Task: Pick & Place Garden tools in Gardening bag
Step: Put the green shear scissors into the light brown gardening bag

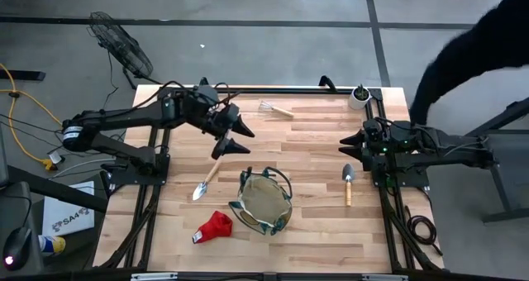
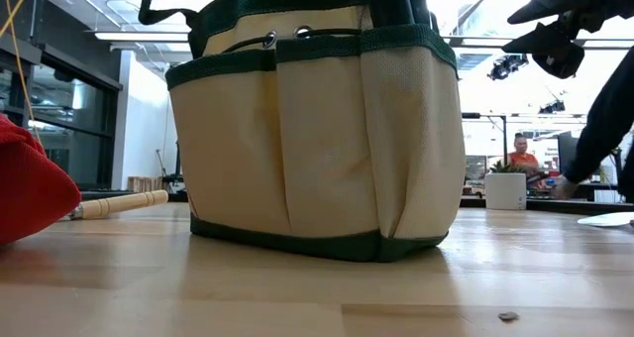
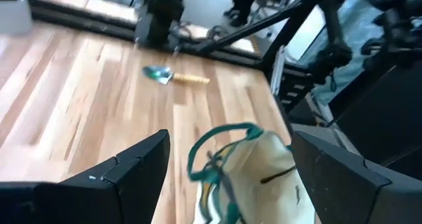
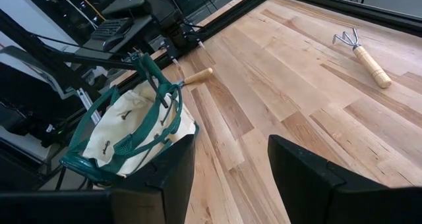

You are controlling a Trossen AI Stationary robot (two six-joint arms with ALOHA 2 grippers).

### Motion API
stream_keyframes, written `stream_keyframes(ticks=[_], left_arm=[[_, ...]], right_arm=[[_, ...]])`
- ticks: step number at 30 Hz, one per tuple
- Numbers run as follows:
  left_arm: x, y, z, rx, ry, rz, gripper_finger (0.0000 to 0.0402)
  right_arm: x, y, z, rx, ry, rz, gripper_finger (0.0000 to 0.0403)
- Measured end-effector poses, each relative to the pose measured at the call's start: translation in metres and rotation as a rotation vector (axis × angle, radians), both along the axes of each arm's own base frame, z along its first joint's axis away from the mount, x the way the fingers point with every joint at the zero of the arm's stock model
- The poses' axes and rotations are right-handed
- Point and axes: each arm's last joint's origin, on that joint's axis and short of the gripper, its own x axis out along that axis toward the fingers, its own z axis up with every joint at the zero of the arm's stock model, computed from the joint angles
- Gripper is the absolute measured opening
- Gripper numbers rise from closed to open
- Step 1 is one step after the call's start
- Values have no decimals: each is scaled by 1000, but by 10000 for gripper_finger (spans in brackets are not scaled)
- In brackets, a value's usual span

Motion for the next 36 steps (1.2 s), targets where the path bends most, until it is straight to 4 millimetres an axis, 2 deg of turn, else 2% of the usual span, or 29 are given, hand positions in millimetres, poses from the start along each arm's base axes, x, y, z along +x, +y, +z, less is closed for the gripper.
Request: stream_keyframes(ticks=[10, 16, 20, 24, 31, 36], left_arm=[[5, 13, -16, -22, 102, 39, 310], [10, 12, -22, 43, 79, -102, 310], [3, 9, -26, 130, 96, -193, 306], [-8, 7, -27, 221, 139, -221, 283], [-23, 3, -45, 238, 129, -226, 232], [-32, -3, -58, 218, 66, -267, 219]], right_arm=[[0, 0, 0, 0, 0, 0, 184], [0, 0, 0, 0, 0, 0, 184], [0, 0, 0, 0, 0, 0, 184], [0, 0, 0, 0, 0, 0, 184], [0, 0, 0, 0, 0, 0, 184], [0, 0, 0, 0, 0, 0, 184]])
